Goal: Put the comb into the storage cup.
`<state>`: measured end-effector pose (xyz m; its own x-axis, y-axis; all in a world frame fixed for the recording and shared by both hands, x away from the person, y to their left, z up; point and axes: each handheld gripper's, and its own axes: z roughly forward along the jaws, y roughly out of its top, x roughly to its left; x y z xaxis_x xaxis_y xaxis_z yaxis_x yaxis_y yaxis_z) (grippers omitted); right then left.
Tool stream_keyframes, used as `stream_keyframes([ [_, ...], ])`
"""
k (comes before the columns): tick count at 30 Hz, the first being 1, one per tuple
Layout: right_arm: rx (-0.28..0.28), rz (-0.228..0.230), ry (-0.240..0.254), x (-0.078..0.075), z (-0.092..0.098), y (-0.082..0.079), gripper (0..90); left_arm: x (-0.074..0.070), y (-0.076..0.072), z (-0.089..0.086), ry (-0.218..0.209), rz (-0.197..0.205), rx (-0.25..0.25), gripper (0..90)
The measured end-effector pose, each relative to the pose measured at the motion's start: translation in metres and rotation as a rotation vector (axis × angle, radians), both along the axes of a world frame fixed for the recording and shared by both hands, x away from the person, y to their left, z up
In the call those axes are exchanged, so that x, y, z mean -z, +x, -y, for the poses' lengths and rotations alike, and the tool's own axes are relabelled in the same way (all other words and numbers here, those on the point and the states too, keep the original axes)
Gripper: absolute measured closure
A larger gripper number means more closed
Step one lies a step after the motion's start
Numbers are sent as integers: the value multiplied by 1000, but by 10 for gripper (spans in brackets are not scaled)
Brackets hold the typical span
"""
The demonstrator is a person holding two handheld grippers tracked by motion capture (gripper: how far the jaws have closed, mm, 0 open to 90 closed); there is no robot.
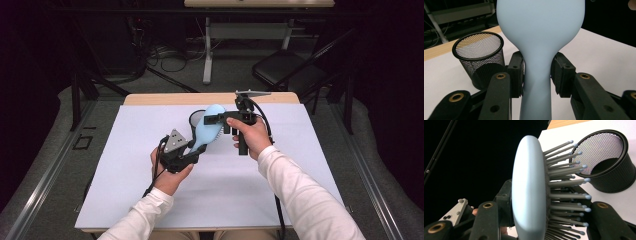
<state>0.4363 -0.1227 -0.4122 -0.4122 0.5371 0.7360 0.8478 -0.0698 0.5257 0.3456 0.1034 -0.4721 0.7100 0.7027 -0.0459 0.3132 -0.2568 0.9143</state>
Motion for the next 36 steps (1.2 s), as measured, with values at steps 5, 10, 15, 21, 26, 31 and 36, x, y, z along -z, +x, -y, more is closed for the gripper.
stream_keyframes([
  [5, 3, 2, -1, 0, 1, 1, 478, 1, 0, -1, -5, -3, -2, 618],
  [10, 4, -3, 1, 0, 2, 1, 479, 0, -1, -2, -3, 9, -10, 557],
  [15, 9, 1, -1, 0, 2, 1, 479, -1, -2, -4, -28, 8, -8, 507],
  [21, 14, 6, -3, 1, 4, 3, 479, -2, -2, -6, -31, -4, -13, 473],
  [26, 22, 10, -12, 0, 6, 3, 479, -3, -3, -9, -35, -2, -6, 472],
  [31, 26, 12, -16, 1, 7, 3, 479, -4, -4, -10, -36, 4, -10, 465],
  [36, 28, 16, -18, 0, 8, 4, 479, -5, -5, -10, -36, 8, -8, 451],
])
